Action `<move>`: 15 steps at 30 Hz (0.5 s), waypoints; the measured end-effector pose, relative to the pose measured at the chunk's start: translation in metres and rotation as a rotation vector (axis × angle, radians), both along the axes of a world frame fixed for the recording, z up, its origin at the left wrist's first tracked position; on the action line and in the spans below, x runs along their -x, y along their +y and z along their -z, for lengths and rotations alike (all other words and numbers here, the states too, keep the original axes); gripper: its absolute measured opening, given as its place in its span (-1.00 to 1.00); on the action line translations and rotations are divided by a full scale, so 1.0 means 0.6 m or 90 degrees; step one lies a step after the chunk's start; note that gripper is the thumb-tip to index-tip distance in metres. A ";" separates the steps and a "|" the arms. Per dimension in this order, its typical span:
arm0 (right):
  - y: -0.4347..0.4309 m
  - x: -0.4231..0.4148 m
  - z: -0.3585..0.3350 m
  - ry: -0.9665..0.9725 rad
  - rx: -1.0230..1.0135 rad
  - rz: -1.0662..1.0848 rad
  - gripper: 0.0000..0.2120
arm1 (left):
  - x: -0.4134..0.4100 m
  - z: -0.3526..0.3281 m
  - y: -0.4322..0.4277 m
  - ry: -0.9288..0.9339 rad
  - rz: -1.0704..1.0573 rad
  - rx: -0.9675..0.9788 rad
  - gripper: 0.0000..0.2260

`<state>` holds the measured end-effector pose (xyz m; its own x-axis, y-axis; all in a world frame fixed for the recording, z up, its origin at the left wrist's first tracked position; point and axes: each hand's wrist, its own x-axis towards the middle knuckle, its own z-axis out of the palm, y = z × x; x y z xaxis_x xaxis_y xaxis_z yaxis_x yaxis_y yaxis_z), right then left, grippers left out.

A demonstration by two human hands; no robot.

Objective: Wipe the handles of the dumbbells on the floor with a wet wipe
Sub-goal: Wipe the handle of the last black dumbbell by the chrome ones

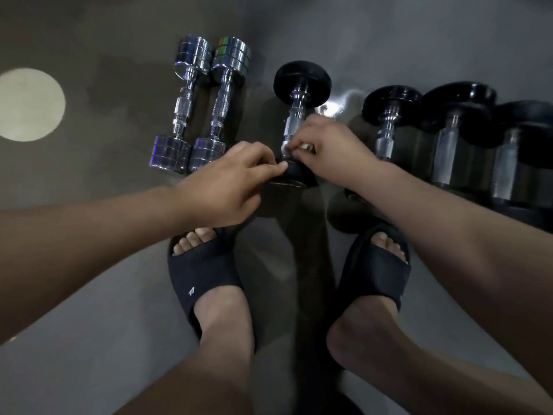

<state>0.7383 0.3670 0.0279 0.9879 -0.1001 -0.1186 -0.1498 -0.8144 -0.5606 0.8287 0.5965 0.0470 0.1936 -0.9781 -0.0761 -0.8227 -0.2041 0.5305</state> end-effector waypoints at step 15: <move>-0.017 -0.012 -0.017 0.198 -0.104 -0.028 -0.80 | 0.070 0.017 -0.040 0.047 -0.271 0.133 -0.69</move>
<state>0.7456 0.3568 0.0381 0.9052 -0.0127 -0.4247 -0.2997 -0.7276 -0.6171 0.7864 0.5728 0.0369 0.5811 -0.8093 0.0851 -0.6477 -0.3967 0.6504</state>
